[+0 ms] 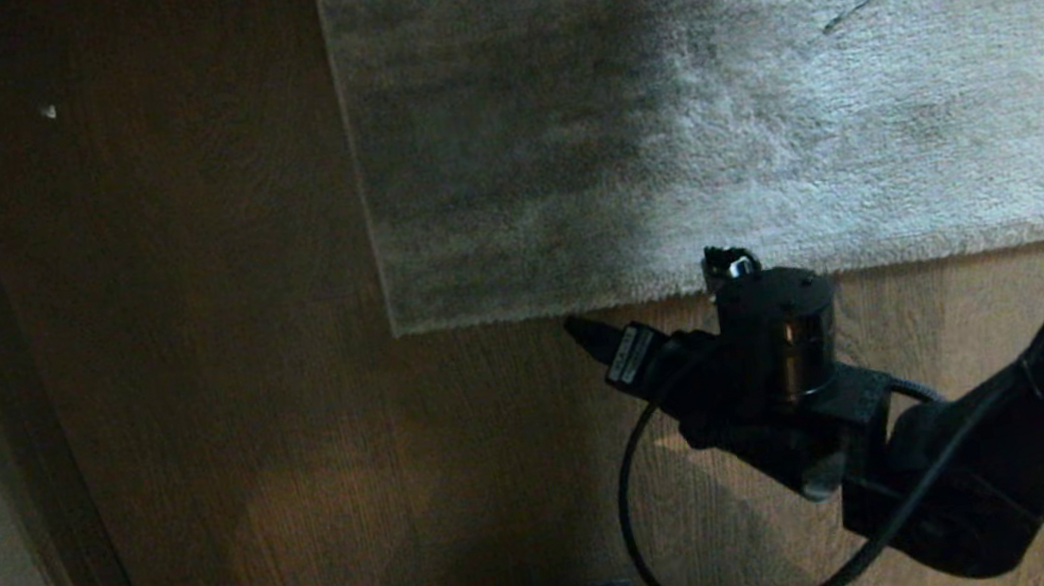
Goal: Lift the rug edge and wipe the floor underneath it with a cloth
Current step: Lift up the carpet
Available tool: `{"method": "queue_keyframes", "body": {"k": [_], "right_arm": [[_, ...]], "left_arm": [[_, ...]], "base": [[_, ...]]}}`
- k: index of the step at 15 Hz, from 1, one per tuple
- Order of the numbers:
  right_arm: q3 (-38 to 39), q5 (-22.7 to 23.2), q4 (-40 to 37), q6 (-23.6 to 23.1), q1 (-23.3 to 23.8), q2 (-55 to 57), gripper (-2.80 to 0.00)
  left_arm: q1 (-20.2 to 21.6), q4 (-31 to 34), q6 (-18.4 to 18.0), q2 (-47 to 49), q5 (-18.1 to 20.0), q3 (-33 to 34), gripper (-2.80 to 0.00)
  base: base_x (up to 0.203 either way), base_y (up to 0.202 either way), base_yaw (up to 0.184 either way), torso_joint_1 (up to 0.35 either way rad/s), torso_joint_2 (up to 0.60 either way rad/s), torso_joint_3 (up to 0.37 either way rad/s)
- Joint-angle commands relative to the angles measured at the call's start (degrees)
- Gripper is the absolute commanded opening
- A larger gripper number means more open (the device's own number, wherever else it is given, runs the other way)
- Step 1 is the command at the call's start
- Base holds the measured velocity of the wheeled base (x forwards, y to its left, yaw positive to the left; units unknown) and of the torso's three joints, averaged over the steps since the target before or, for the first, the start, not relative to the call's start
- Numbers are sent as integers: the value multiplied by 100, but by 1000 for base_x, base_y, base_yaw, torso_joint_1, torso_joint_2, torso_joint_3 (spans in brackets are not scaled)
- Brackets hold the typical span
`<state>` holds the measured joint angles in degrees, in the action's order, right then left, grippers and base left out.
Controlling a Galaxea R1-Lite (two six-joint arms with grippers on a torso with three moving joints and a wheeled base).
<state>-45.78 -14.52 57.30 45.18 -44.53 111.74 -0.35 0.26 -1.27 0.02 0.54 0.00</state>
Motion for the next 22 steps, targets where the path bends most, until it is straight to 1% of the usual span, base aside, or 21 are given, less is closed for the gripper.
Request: {"method": "queue_keyframes", "body": {"k": [1,5,8,13,16,19,22], "right_arm": [[160,-170,53,19,-216,-166,0],[511,-490,62,9,-419,-276,0],[570,-760,43,-17,-539,-265,0],[817,-868,45,-72,-829,-248,0],[832,-861,108,-460,-877,-129,0],[842,-863,471,-808,-936,81,0],[833,-868,562,-974,-978,182,0]], "left_arm": [[0,0,1,-2,-2,0,-280],[0,0,-1,-2,-2,0,-280],[0,0,-5,-2,2,0,-280],[0,0,-5,-2,-2,0,-280],[0,0,-5,-2,-2,0,-280],[0,0,-3,-2,-2,0,-280],[0,0,3,-2,-2,0,-280]], "base": [[0,0,0,0,0,0],[0,0,0,0,0,0],[0,0,0,0,0,0],[0,0,0,0,0,0],[0,0,0,0,0,0],[0,0,0,0,0,0],[0,0,0,0,0,0]]}}
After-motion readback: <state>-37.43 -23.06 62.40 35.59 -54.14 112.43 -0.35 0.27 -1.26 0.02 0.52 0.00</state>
